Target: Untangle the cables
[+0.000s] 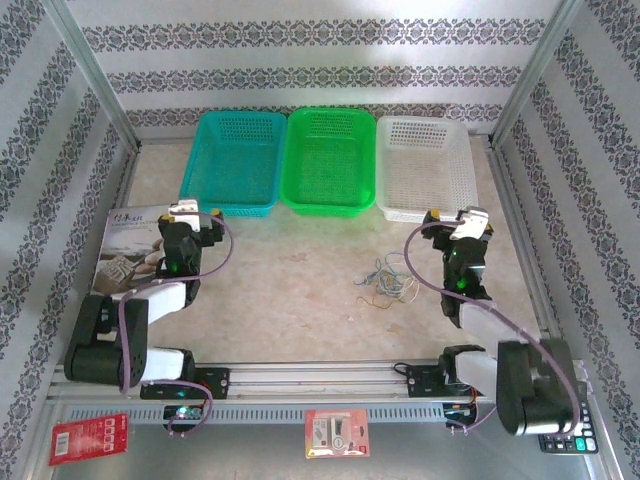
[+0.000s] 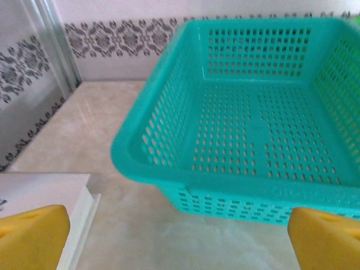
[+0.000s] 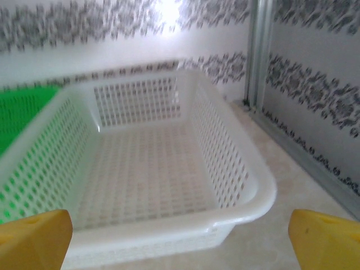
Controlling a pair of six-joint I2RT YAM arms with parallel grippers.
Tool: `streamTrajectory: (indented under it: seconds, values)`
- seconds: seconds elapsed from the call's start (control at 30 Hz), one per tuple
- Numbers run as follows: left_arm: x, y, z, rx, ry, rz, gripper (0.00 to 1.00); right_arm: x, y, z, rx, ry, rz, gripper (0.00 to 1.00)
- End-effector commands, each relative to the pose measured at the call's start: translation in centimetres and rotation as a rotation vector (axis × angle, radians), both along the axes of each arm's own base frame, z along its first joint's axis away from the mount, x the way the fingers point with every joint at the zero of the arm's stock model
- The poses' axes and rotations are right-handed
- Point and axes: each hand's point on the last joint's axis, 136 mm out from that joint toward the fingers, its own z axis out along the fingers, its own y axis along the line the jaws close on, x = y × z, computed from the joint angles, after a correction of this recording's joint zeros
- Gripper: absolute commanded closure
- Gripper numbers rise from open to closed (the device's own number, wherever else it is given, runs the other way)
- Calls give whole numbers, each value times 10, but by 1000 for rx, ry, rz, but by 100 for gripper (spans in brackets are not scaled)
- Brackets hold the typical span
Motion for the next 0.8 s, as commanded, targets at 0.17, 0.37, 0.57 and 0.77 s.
streamTrajectory:
  seconds: [0.17,0.37,0.57,0.77]
  values:
    - [-10,-8,52,-244,-9,46,0,-34,14,19,367,1,66,2]
    - [-27,-42,77,-435,63,-63,0,-45,60,37,482,172,286,14]
    - [-51,-76,82,-494,164,-154,0,-63,96,6,550,539,375,40]
    - [-60,-121,69,-490,247,-227,0,-84,106,-33,335,749,250,41]
